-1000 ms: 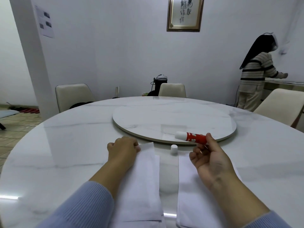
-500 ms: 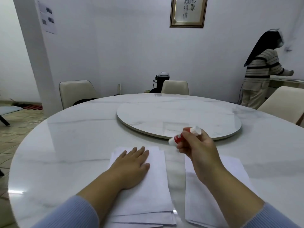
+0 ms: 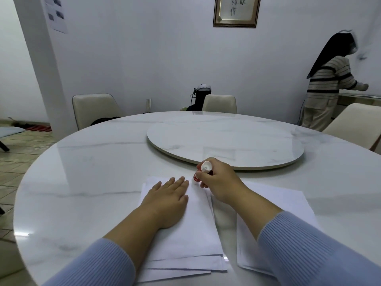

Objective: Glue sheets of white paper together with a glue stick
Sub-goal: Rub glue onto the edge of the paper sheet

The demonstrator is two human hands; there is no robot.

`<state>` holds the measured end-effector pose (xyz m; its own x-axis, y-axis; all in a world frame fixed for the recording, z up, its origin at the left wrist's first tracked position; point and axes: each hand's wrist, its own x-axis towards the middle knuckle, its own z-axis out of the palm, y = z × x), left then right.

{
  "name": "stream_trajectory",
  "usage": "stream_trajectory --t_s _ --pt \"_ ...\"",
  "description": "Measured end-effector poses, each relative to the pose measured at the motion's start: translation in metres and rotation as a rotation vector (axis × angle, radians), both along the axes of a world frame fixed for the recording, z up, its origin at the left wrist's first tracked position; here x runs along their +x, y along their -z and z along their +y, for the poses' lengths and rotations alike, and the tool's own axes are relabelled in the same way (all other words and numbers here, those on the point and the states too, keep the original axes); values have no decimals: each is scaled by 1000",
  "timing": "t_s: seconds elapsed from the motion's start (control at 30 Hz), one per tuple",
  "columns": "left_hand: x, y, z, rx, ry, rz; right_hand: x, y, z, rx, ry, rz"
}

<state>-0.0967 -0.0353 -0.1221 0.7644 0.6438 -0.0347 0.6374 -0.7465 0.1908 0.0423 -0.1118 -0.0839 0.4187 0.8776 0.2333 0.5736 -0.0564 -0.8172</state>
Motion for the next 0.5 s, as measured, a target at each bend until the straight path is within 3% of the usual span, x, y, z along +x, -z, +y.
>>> stream_trajectory --t_s 0.23,0.37,0.43,0.5 --pt "-1 -2 -1 -6 1 12 -12 -10 -51 -3 -52 -57" --pt "0 -2 -1 -1 5 27 -24 -10 -86 -9 -188 -75" --pt "0 -3 -1 -18 2 36 -25 -9 -94 -18 -263 3" --pt "0 -5 -2 -34 7 56 -20 -9 -96 90 -268 257"
